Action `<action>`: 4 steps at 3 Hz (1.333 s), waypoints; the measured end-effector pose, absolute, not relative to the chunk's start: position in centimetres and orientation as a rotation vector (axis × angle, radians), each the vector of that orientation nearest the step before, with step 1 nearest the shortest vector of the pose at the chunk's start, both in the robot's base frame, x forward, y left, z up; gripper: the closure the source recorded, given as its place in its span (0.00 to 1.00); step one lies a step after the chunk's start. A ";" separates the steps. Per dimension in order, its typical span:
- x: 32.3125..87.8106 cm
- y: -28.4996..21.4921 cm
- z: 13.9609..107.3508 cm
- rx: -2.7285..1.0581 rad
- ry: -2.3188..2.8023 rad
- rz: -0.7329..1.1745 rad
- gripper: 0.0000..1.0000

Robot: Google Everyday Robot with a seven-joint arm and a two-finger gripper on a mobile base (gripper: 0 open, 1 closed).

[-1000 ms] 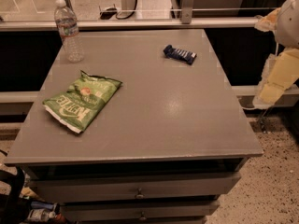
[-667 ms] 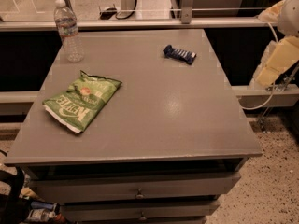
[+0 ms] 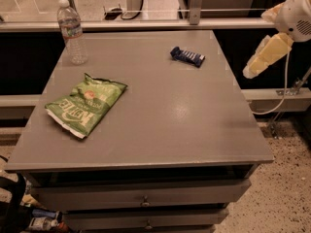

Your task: Pick rxbar blueberry

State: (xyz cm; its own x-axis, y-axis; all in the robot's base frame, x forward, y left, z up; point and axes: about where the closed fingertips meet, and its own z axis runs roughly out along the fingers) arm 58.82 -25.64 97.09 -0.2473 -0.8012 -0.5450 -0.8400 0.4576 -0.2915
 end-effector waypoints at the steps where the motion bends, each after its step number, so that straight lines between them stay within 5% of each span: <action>1: 61.2 -25.9 95.0 -1.295 2.080 0.110 0.00; 4: 65.7 -25.4 92.1 -1.223 2.051 0.193 0.00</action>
Offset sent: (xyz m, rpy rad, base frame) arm 0.0658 -0.0100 -0.0612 0.1337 0.0104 -0.0971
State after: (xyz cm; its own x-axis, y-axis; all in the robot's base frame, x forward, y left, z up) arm 65.72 -25.42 92.07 -0.2824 -0.7033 -0.6524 -0.8125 0.5369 -0.2271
